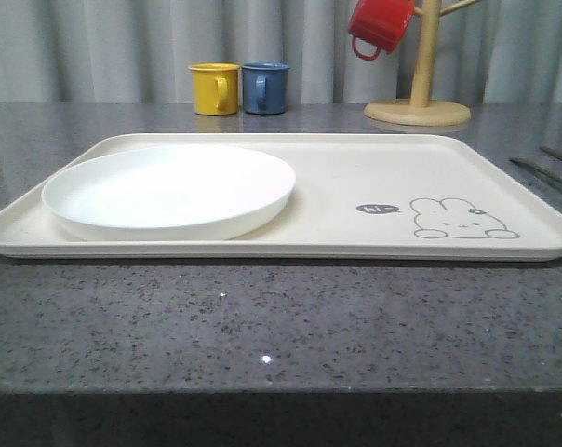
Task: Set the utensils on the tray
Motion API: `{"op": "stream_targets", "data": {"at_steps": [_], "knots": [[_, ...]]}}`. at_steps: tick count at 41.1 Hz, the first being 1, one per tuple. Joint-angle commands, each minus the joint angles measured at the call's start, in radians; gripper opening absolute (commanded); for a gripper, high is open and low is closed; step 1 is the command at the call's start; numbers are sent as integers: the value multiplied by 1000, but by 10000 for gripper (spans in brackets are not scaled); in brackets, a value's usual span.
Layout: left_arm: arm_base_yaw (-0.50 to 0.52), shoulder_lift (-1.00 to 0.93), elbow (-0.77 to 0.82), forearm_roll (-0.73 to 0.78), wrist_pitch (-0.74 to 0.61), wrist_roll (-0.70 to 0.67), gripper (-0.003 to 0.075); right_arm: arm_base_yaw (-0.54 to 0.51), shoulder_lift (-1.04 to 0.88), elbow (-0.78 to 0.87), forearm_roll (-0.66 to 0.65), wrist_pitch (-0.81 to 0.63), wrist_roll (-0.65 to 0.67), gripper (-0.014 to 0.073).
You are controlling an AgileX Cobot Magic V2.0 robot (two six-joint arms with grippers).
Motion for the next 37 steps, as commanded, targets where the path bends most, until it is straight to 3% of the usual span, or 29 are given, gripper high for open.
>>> {"op": "stream_targets", "data": {"at_steps": [1,8,24,37], "knots": [[-7,-93,33,-10,-74,-15,422,2,8,-31,-4,-58,-8,402],[-7,-189,95,-38,-71,-15,422,2,8,-31,-3,-58,-8,402],[-7,-201,100,-38,-68,-15,422,2,17,-43,69,-76,-15,402],[-7,-201,100,-38,-71,-15,422,59,269,-250,124,133,-75,402]]}}
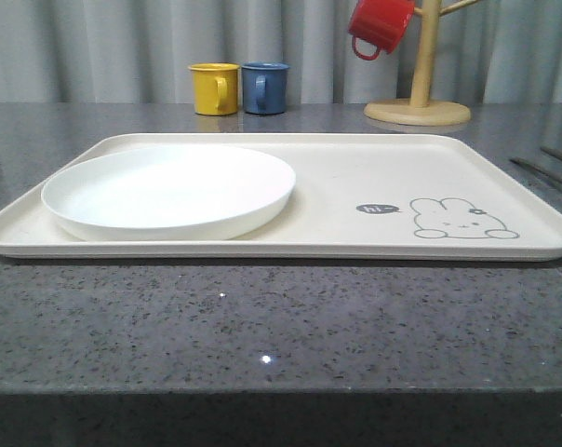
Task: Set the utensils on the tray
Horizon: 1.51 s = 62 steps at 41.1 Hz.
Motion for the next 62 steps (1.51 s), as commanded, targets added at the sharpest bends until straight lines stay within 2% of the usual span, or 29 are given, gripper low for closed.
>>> {"op": "stream_targets", "data": {"at_steps": [1,16,38,47,57,62], "knots": [[-7,2,-24,-4,-69,-9,422,20,97,-98,13,16,-15,402],[-7,2,-24,-4,-69,-9,422,28,446,-331,4,132,-15,402],[-7,2,-24,-4,-69,-9,422,28,774,-507,-30,134,-14,399],[-7,2,-24,-4,-69,-9,422,28,836,-527,-29,132,-14,304],[-7,2,-24,-4,-69,-9,422,28,846,-527,-29,136,-14,244],[-7,2,-24,-4,-69,-9,422,28,852,-527,-29,147,-14,178]]}}
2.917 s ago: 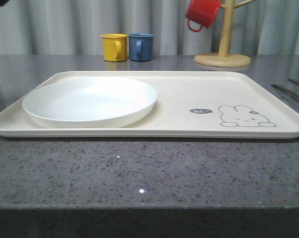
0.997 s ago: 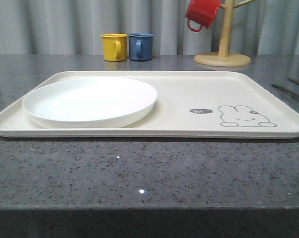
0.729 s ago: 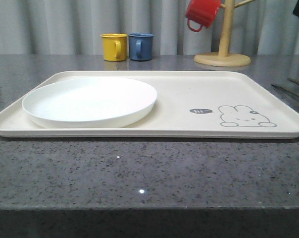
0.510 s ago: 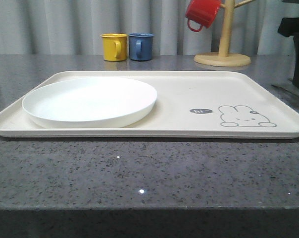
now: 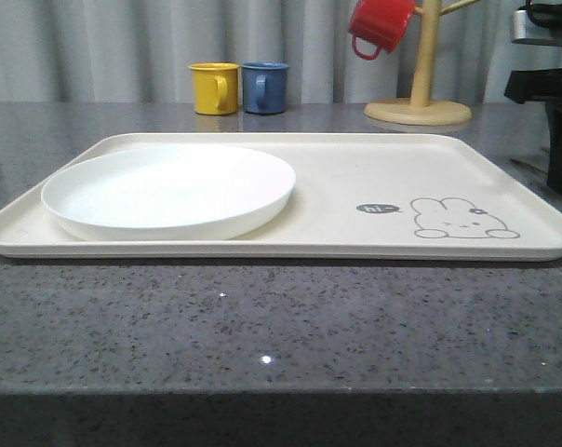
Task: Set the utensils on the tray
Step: 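Grasp the silver fork with the right gripper and carry it over the tray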
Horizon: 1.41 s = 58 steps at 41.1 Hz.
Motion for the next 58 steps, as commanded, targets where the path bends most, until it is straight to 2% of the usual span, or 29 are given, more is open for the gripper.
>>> {"op": "stream_targets", "data": {"at_steps": [1,8,11,23,33,39,49,58], "knots": [[-7,2,-24,-4,-67,-9,422,2,-34,-32,-3,0,-10,162],[-7,2,-24,-4,-67,-9,422,2,-32,-32,4,13,-10,38],[-7,2,-24,-4,-67,-9,422,2,-33,-32,4,18,-10,14],[-7,2,-24,-4,-67,-9,422,19,-86,-116,8,96,-13,15],[-7,2,-24,-4,-67,-9,422,196,-90,-239,8,212,-17,15],[-7,2,-24,-4,-68,-9,422,315,-60,-294,7,203,69,17],[-7,2,-24,-4,-70,-9,422,385,18,-329,8,124,403,17],[-7,2,-24,-4,-70,-9,422,387,58,-329,29,64,453,17]]}}
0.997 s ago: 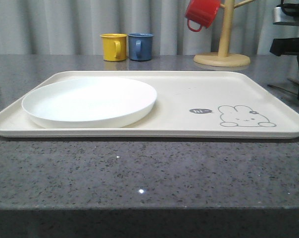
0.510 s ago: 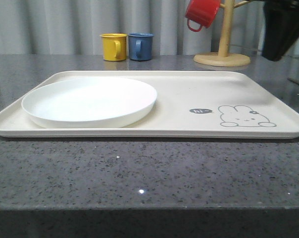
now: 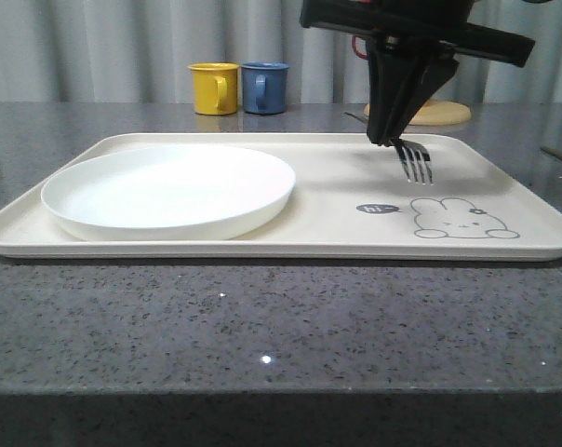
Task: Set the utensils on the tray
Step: 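Grasp the silver fork with the right gripper and carry it over the tray, then lower the fork onto the tray beside the plate and open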
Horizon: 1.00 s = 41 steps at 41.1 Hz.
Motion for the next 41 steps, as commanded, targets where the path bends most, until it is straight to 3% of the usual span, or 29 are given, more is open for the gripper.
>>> {"op": "stream_targets", "data": {"at_steps": [1,17,29,41], "knots": [[-7,2,-24,-4,-70,-9,422,-1,-32,-35,21,-58,27,17],[-7,2,-24,-4,-70,-9,422,-1,28,-35,50,-85,27,23],[-7,2,-24,-4,-70,-9,422,-1,44,-35,50,-89,27,206],[-7,2,-24,-4,-70,-9,422,-1,17,-38,27,-106,9,219]]}}
